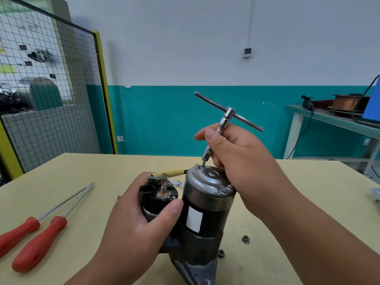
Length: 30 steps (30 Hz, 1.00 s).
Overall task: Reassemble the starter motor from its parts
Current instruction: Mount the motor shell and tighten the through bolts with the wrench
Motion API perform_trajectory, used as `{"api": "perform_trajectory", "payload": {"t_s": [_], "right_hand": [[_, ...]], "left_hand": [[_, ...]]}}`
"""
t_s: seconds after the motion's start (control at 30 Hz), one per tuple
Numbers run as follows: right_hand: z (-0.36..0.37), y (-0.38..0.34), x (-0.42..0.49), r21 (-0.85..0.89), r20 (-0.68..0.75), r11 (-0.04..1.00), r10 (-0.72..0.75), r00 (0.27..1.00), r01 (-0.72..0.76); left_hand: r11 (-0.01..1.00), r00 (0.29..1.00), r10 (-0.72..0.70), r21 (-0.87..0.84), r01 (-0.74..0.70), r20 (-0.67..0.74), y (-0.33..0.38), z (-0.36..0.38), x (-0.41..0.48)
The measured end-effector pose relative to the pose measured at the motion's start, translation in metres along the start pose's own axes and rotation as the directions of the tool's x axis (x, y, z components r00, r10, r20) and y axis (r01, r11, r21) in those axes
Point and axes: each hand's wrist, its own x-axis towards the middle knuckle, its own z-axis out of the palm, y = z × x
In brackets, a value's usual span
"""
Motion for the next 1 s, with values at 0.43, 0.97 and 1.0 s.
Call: {"api": "perform_trajectory", "payload": {"t_s": [0.43,0.97,1.0], "right_hand": [[0.0016,0.0032,0.002,-0.002,-0.05,0.997,-0.081,0.995,0.081],[0.003,0.0027,0.0015,-0.023,0.007,0.994,-0.11,0.994,0.11],[0.0033,0.0025,0.0012,-0.018,0.003,0.994,-0.108,0.994,0.108]], "left_hand": [[0.997,0.998,-0.069,-0.039,0.069,0.001,-0.0046,0.0,-0.0003],[1.0,1.0,-0.018,-0.026,0.018,0.009,-0.0063,0.0001,0.0009],[0.999,1.0,-0.019,-0.039,0.019,0.009,-0.0062,0.0005,0.0007]]}}
